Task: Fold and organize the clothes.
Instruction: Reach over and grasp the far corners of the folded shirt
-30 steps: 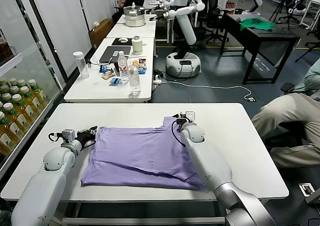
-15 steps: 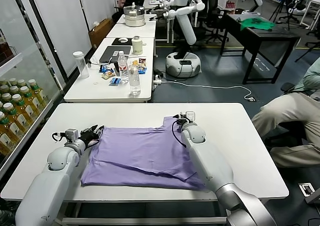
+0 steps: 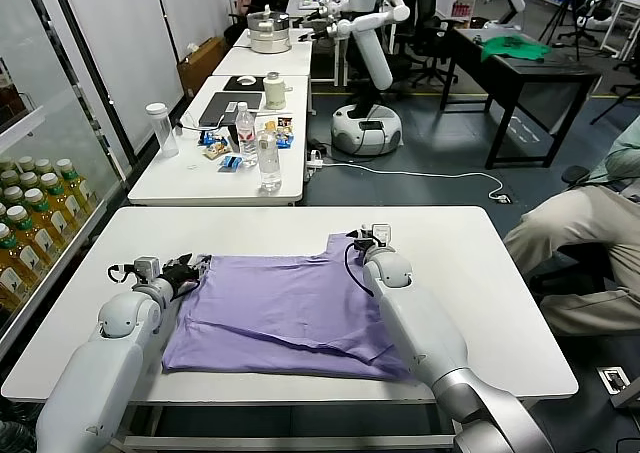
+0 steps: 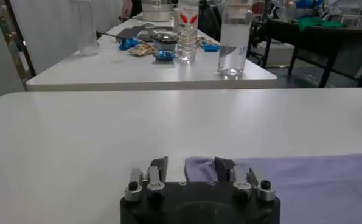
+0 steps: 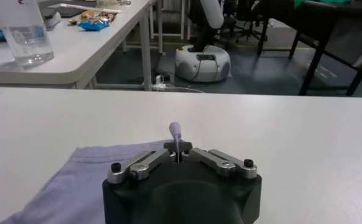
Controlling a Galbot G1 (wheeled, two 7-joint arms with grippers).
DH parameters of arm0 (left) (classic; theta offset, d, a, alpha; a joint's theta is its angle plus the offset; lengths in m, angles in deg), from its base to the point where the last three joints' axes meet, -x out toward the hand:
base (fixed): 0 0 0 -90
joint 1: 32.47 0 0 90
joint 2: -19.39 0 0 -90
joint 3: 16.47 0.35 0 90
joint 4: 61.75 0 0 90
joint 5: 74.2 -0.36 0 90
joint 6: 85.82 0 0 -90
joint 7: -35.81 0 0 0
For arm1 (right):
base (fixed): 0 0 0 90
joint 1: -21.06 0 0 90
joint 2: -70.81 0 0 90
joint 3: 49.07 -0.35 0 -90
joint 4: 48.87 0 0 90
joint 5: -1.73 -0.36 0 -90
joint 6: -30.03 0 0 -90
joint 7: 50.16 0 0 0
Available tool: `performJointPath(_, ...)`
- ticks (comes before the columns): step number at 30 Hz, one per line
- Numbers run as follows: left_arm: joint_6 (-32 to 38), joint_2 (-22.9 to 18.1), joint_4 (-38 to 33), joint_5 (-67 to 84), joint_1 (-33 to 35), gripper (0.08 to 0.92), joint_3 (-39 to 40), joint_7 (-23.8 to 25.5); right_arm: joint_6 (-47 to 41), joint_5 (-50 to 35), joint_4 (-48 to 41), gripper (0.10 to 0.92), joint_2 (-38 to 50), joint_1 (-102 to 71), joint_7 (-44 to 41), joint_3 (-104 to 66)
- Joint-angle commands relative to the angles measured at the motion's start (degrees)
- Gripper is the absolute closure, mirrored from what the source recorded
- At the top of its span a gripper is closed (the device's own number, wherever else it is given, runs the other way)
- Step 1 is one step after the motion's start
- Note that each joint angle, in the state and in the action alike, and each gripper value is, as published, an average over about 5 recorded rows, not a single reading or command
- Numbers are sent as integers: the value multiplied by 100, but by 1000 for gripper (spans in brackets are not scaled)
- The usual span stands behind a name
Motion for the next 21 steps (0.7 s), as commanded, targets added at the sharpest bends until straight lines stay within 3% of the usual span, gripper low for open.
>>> performJointPath(1,-85,-21,54,84,-25,534,26,11,3,4,21,910,4,-5,2,2)
performJointPath(10,70,32,-175,272,83,794,-55,15,122,-15,313,910,73,-92,-21,-27)
performJointPath(14,149,131,-654,581,354,889,-211,-19,-94,-219,1510,910,435,-487,73,21)
performJointPath(18,167,225,-1344,800,902,910,-444,-58,-452,-487,3079,910,892,-1195,173,37)
performJointPath(21,201,253,-1690,842,1262,910,-565,-71,-576,-530,3783,910,1118,-1661,195,0)
